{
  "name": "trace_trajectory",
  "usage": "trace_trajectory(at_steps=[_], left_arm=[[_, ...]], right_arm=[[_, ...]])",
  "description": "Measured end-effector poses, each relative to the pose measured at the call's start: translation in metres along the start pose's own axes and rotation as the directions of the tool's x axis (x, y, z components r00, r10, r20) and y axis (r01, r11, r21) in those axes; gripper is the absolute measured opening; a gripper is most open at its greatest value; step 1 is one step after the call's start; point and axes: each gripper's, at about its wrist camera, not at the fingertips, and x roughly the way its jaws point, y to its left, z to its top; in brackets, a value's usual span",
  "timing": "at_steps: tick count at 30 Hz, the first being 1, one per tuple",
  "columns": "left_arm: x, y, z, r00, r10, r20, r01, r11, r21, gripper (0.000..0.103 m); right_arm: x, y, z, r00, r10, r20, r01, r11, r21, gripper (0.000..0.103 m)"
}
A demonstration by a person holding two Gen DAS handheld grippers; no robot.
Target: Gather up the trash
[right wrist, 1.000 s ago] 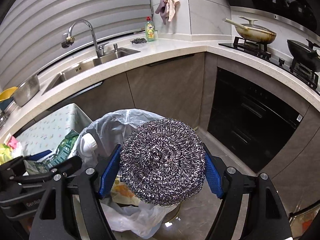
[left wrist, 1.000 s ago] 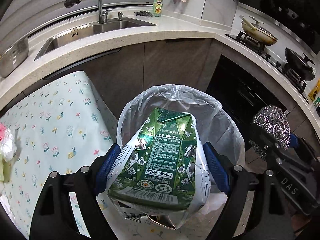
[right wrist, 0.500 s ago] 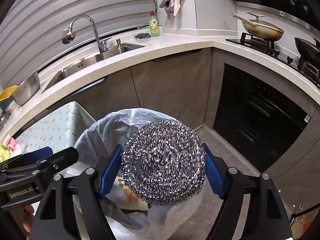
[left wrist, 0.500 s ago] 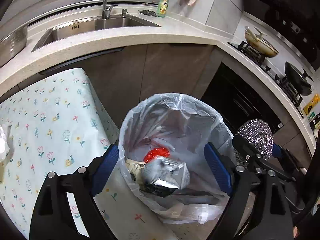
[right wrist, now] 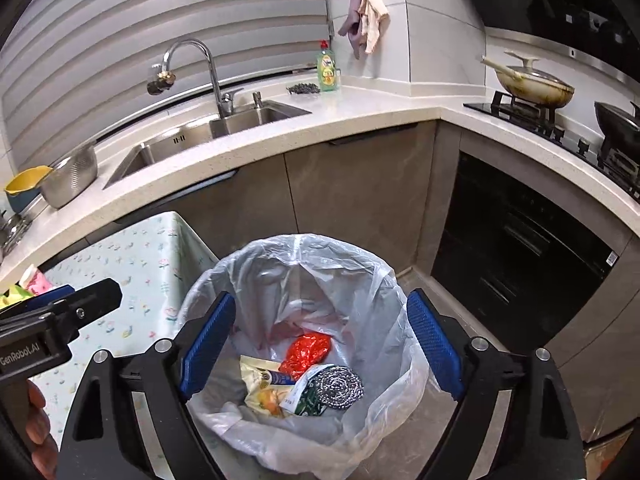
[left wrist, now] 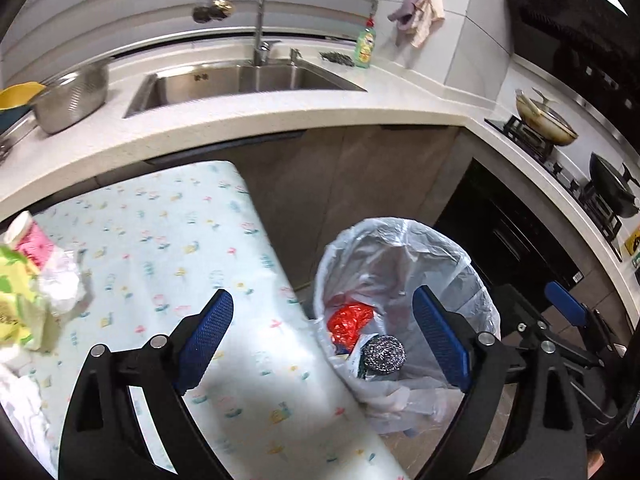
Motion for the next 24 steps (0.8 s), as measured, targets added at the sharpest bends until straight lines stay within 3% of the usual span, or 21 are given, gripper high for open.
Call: trace_trajectory(at_steps=[12, 24], left_arm=[[-0.076, 0.047, -0.017, 0.993, 0.098, 0.068, -0.094, 0.993, -0.068, 0.088], [-0.147, 0.101, -0.046, 0.974, 0.195, 0.119, -0.180, 0.975, -0.129, 0.089]], right_arm=[[-0.063, 0.059, -0.002, 0.998, 0.054, 0.038, -0.050, 0.994, -0.094, 0.085], [-0.118, 0.130, -0.020, 0.988, 0.142, 0.068, -0.127, 0.973, -0.193, 0.091]])
